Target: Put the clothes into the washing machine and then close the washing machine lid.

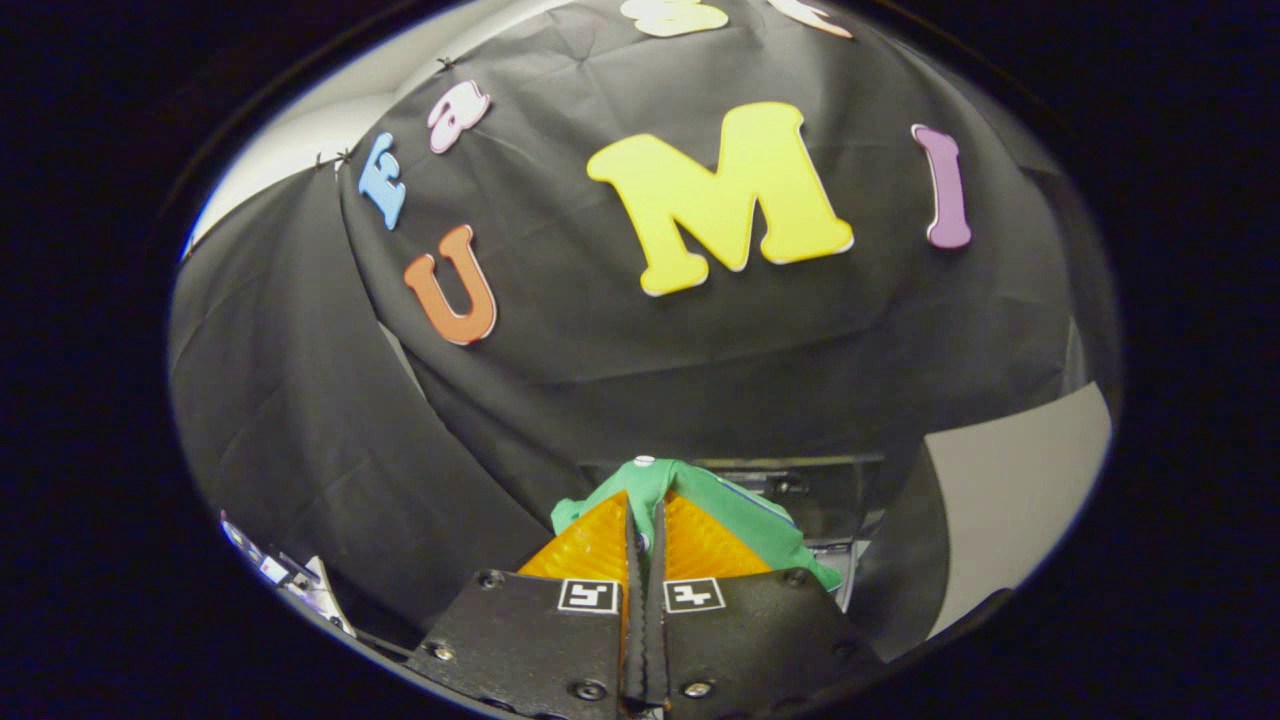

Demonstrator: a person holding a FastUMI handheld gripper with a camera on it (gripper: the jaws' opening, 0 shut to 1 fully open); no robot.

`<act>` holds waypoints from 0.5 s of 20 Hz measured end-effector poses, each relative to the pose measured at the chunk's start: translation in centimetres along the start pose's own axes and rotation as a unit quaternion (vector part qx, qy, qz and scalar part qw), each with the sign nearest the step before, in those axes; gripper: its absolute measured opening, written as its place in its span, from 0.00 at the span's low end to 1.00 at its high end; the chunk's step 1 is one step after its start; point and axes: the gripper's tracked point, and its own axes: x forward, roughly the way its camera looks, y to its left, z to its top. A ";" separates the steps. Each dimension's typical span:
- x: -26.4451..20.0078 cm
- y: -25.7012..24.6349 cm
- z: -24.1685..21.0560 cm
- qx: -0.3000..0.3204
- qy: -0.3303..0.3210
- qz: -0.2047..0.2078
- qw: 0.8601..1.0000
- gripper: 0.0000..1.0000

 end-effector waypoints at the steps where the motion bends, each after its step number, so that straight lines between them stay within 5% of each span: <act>1: 1.0 -0.1 -1.3 0.004 0.010 -0.002 1.000 0.04; 10: 9.3 -4.2 -12.4 0.024 0.099 -0.058 0.993 0.04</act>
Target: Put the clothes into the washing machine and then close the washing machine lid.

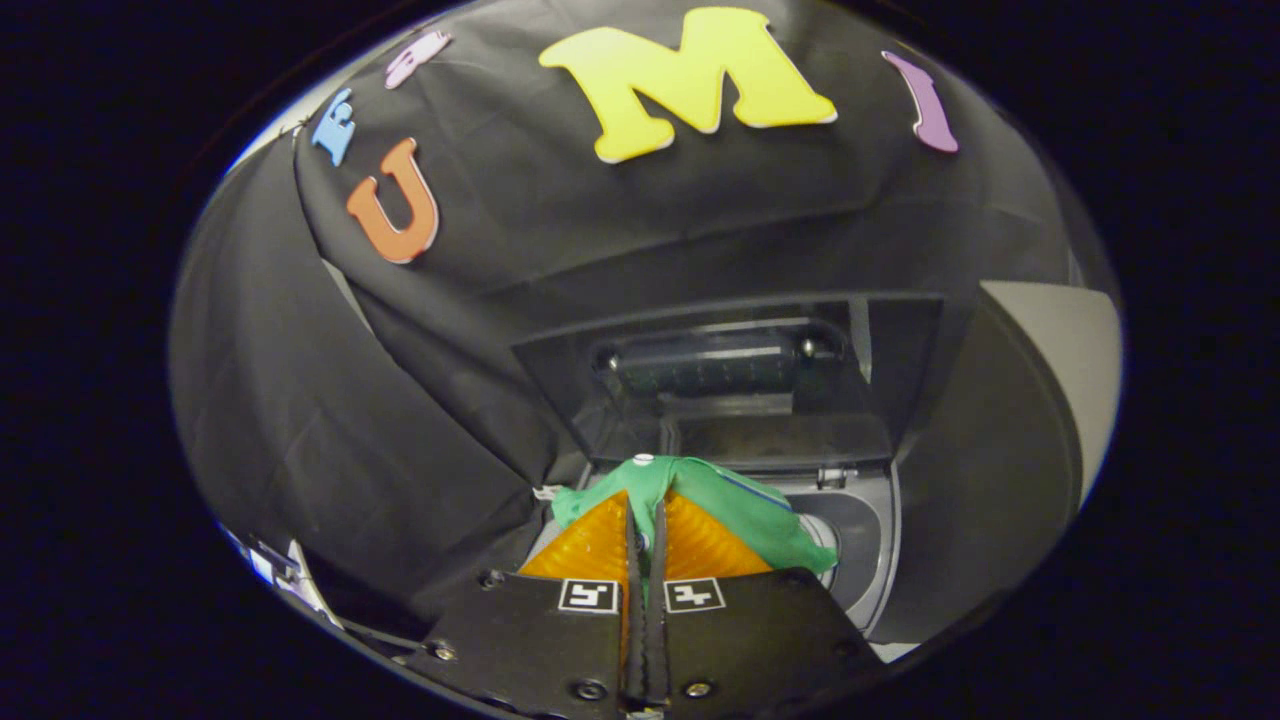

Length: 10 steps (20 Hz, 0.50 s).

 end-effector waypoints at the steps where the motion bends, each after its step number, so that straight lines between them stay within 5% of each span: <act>1: 1.3 -0.4 -0.7 0.004 0.011 -0.004 1.000 0.04; 10: 8.4 -4.7 -8.4 0.028 0.096 -0.079 0.992 0.04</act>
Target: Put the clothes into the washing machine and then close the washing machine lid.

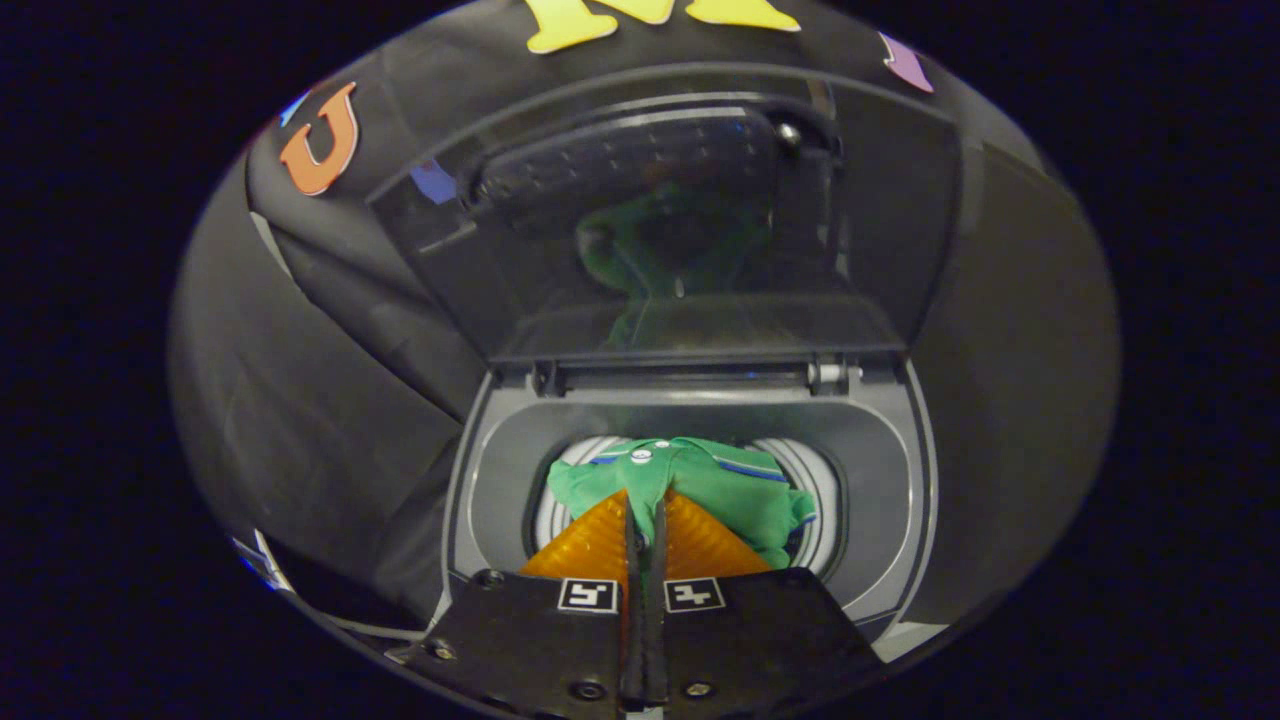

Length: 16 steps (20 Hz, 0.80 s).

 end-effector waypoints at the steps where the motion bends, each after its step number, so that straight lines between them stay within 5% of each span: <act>1: 0.7 -0.2 -0.5 0.007 0.010 -0.004 1.000 0.04; 6: 1.7 0.0 0.1 -0.006 0.014 -0.033 0.999 0.04; 10: -0.3 0.7 0.6 -0.017 -0.009 -0.049 0.999 0.16; 14: -2.7 1.0 0.5 -0.030 -0.014 -0.059 0.998 1.00; 16: -2.9 0.1 0.3 -0.027 -0.019 -0.065 0.997 1.00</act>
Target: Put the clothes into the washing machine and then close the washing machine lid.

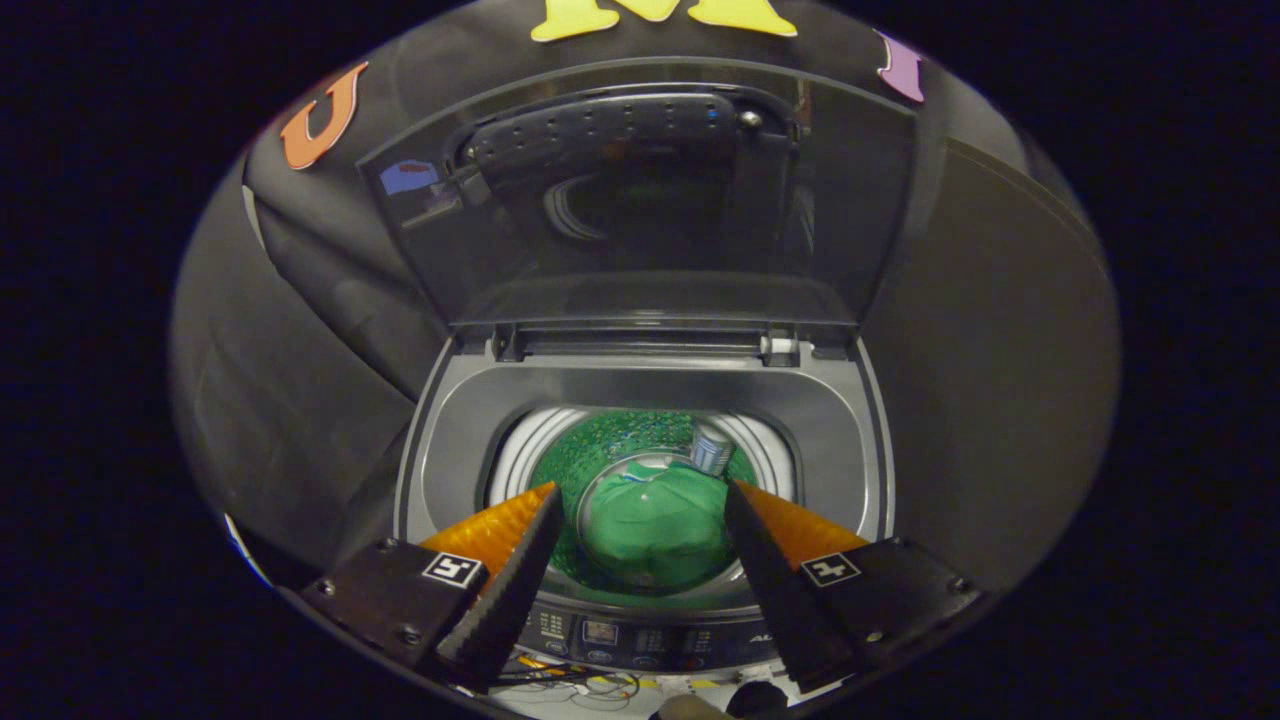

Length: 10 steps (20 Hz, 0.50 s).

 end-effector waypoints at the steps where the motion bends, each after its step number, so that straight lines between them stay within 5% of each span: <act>1: -0.4 -0.2 0.1 0.002 0.000 0.001 1.000 1.00; 10: -5.3 -1.4 2.3 -0.004 -0.035 -0.009 0.999 1.00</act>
